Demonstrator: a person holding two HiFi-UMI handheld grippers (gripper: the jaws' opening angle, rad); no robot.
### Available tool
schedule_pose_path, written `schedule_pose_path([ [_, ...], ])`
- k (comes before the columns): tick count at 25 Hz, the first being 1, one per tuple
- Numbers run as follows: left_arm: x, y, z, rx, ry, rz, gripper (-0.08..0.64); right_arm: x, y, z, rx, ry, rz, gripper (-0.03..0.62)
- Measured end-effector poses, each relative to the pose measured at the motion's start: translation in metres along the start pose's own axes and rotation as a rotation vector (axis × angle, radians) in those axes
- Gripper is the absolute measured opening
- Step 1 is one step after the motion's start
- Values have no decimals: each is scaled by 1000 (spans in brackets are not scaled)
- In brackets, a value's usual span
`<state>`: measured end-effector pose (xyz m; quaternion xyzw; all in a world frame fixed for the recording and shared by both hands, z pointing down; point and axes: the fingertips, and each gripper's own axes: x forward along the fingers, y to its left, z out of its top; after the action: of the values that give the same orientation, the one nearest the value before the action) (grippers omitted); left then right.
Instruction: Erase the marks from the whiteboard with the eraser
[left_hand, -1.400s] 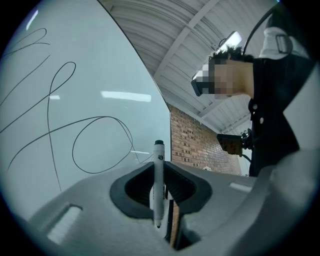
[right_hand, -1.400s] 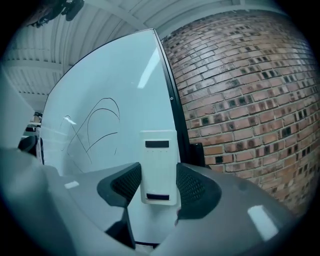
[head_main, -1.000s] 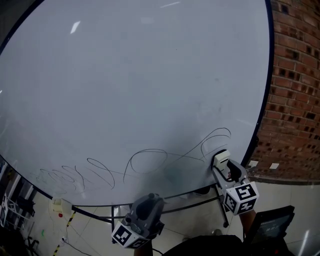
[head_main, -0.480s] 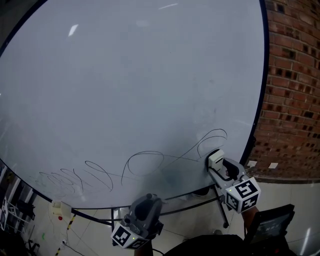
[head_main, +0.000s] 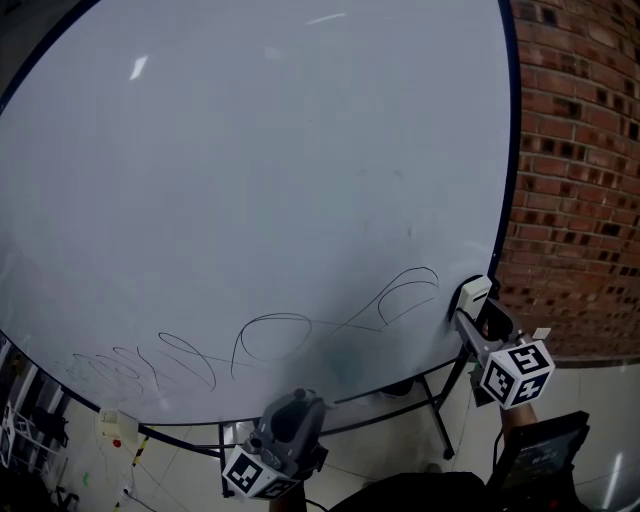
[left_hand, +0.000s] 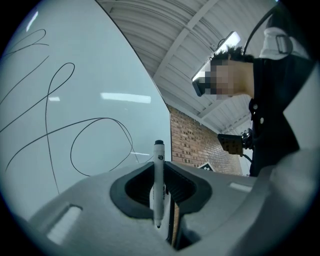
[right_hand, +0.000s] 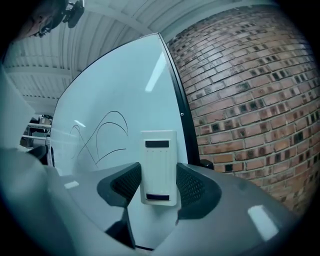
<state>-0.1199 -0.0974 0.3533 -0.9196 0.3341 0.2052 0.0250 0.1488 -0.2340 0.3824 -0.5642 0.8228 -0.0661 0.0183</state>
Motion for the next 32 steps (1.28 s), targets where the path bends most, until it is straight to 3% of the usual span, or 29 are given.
schedule_pose_path([
  [8,-4,5,2,5,-4,14,61,1,5,1,21,-9,-40,225],
  [12,-5,5,9,7,-16,16,61,6,32,-6,8,1,-4,225],
  [16,-15,9,9,13,-6,25,61,13,74,-14,-34,24,77,225],
  [20,-21,12,15,18,-16,40,61,23,139,-28,-88,90,240,225],
  [23,-22,11,20,18,-29,47,61,29,166,-37,-118,116,306,225],
  [27,-24,13,19,19,-25,50,61,26,157,-33,-135,130,314,225],
  [32,-19,12,10,16,-15,27,61,17,91,-2,-59,70,208,225],
])
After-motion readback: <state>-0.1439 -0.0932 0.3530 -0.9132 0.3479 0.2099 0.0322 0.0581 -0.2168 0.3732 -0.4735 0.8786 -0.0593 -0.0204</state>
